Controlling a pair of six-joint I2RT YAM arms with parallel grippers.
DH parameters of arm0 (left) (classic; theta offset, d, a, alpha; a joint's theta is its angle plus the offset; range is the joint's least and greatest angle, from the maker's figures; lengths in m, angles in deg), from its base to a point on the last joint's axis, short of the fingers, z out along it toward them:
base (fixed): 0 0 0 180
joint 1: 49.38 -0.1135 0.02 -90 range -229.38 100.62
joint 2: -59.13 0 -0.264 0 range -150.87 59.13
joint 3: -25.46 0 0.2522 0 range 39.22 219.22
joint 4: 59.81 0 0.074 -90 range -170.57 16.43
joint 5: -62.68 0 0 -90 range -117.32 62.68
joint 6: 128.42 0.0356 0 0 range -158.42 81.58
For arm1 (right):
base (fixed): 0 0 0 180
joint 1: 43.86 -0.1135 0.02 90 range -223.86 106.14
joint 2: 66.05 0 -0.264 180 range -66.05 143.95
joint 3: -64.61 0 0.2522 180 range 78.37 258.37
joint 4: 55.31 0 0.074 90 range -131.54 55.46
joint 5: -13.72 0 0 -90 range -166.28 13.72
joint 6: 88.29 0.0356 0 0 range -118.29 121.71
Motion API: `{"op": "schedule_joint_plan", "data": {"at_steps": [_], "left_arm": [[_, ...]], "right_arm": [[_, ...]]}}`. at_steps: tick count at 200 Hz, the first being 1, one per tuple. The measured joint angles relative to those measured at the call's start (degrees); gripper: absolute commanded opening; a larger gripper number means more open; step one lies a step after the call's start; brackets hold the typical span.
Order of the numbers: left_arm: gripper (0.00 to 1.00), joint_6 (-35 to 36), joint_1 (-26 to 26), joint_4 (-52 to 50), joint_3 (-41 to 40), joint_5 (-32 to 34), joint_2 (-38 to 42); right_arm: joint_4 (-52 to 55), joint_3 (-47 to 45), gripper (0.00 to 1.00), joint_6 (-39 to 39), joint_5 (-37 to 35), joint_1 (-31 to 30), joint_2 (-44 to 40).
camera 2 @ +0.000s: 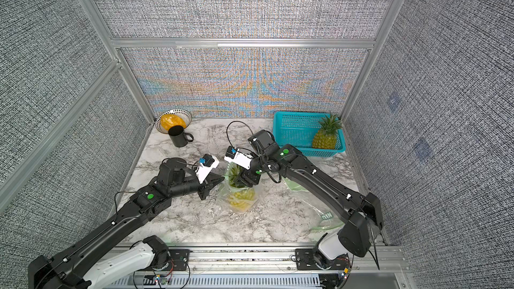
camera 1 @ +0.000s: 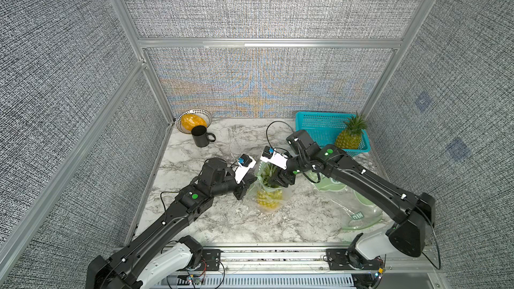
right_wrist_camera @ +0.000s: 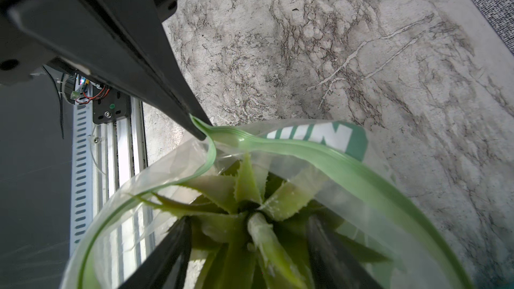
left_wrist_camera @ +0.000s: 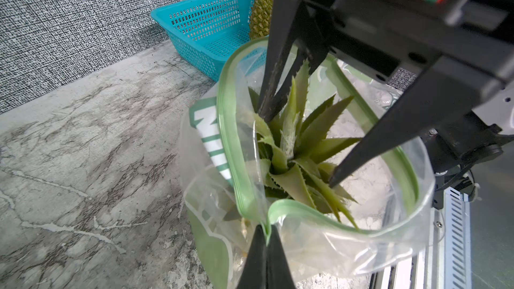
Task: Open the zip-top bag and take out the pineapple
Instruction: Pick up the pineapple from the zipper food storage bag.
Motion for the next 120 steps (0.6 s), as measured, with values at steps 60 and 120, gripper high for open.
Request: {"op": "schedule_joint_plan", "data": {"at_steps": [60, 120], "left_arm": [[0.0, 0.0, 0.0, -0.26, 0.0, 0.15, 0.11], [0.0, -2.95, 0.04, 0.52, 0.2, 7.06, 1.01]], "right_arm": [[-0.7, -0.92, 0.05, 0.9, 0.5, -0.17, -0.87], [3.15, 0.33, 0.0, -1.99, 1.22, -0.35, -1.33]]}}
